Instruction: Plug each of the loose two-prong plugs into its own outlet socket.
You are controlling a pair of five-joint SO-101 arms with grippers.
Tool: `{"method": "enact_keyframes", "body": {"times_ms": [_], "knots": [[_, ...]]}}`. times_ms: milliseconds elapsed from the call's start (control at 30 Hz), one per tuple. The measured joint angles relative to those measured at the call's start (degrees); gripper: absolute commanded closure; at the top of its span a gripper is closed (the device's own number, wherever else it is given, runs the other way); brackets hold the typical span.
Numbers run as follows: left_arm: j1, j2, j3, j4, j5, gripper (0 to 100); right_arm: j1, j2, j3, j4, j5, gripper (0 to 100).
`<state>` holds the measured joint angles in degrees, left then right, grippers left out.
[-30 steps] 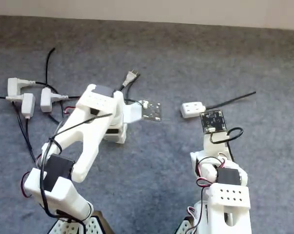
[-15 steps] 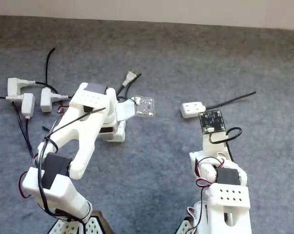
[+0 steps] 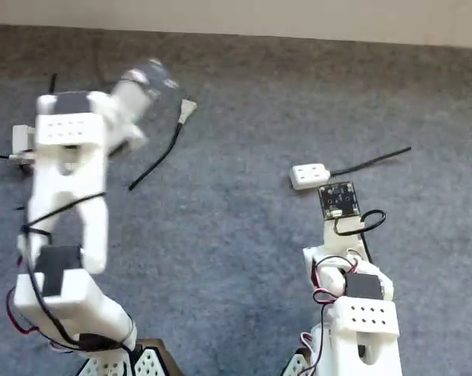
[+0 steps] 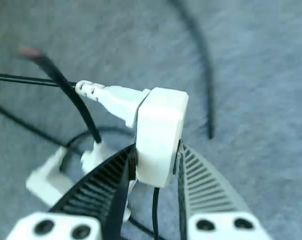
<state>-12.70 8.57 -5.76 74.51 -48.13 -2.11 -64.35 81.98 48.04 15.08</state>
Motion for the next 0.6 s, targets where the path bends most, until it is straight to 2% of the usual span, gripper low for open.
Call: {"method": "enact_keyframes", "body": {"times_ms": [233,300,467,600], "knots": [[-11.43,10.02,-5.98,0.09,0.44,95,0.0,0.0,0.0,-0.09,0.0,77.9],[-12.22,13.45,-7.65,0.09,0.62,90,0.0,0.0,0.0,-0.09,0.0,77.9],[-11.69,20.31,-11.52,0.44,2.9,69,0.0,0.0,0.0,-0.09,0.0,77.9],[-11.16,21.01,-14.68,1.85,5.71,70,0.0,0.0,0.0,-0.09,0.0,77.9]]}}
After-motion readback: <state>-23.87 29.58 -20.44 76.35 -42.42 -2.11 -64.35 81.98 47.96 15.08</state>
